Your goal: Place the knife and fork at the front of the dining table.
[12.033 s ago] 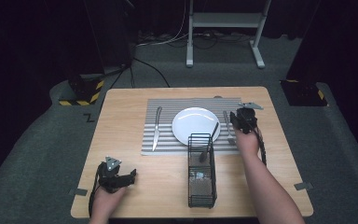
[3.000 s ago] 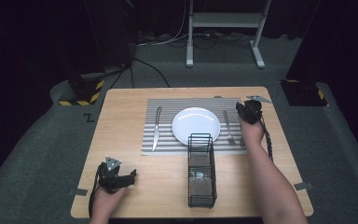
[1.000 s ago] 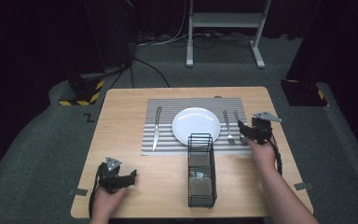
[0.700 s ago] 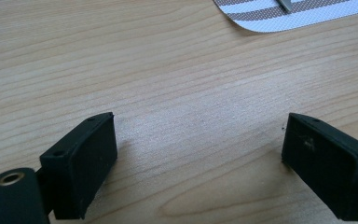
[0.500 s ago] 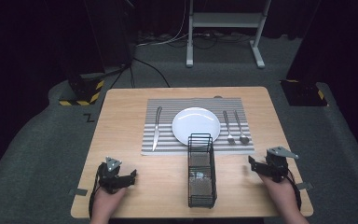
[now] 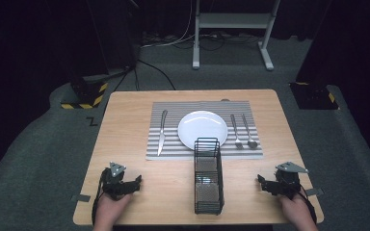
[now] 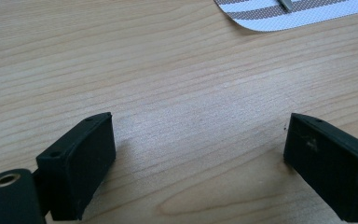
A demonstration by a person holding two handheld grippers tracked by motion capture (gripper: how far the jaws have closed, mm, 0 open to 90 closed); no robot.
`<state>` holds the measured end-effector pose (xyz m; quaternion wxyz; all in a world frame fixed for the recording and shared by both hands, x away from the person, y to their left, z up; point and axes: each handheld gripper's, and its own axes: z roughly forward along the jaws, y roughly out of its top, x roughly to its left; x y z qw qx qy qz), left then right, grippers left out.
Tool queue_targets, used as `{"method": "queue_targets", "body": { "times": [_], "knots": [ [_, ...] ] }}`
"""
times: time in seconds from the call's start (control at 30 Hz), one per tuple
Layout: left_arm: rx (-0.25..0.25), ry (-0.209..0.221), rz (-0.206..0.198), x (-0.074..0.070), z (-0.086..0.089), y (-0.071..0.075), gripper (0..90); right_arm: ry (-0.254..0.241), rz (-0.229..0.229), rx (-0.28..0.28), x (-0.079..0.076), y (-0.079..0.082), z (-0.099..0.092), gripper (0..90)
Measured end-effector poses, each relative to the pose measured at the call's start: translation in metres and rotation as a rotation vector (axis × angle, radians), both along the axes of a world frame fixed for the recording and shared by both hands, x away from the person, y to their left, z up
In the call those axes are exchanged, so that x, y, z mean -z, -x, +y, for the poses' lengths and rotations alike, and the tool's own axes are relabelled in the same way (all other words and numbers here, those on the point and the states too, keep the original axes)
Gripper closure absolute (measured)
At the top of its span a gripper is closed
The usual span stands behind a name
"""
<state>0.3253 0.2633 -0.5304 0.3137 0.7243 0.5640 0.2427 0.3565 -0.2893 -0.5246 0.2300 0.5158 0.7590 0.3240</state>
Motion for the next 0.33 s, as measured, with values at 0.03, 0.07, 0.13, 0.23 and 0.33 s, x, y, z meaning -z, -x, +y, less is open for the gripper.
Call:
{"method": "queue_targets", "body": {
  "times": [0.03,0.07,0.13,0.23,0.33],
  "knots": [
    [0.0,0.0,0.0,0.0,0.0,0.0,9.0,0.0,0.0,0.0,0.0,-0.0001,-0.0001,11.7],
    [-0.001,0.0,0.0,0.0,-0.0001,0.0,8.9,0.0,0.001,0.0,0.0,-0.0003,-0.0002,11.5],
    [-0.002,0.0,0.0,0.0,-0.0002,-0.0001,8.9,0.001,0.002,-0.003,0.0,-0.0008,-0.0005,11.1],
    [-0.003,0.0,0.0,0.0,-0.0003,-0.0001,8.8,0.001,0.004,-0.007,-0.0001,-0.0014,-0.001,10.8],
    [-0.003,0.0,0.0,0.0,-0.0003,-0.0001,8.8,-0.001,0.004,-0.01,0.0001,-0.002,-0.0008,10.5]
  ]
}}
